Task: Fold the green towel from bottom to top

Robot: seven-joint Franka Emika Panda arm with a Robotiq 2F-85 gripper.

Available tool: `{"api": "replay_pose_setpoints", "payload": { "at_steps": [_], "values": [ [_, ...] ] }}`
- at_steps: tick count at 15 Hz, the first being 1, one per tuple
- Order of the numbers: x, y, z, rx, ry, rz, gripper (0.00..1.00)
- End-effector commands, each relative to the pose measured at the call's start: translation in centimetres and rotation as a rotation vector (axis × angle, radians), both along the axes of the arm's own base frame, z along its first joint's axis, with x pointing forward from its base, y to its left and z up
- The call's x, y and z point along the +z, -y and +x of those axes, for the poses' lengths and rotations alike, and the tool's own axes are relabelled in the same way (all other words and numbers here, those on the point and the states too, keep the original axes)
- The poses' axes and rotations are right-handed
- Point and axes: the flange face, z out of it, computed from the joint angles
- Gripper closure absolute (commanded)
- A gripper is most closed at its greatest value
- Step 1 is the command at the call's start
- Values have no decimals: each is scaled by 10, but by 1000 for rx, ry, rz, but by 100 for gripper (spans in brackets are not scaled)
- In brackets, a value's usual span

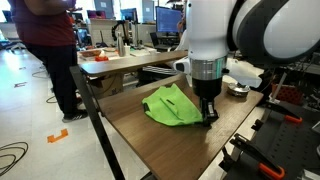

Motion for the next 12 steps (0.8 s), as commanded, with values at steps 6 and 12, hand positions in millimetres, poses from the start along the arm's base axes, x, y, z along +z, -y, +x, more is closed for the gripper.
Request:
{"api": "replay_pose_setpoints", "payload": {
  "at_steps": [6, 12],
  "values": [
    [17, -5, 33, -70, 41, -13, 99],
    [68, -15, 46, -111, 42, -19, 99]
  ]
}}
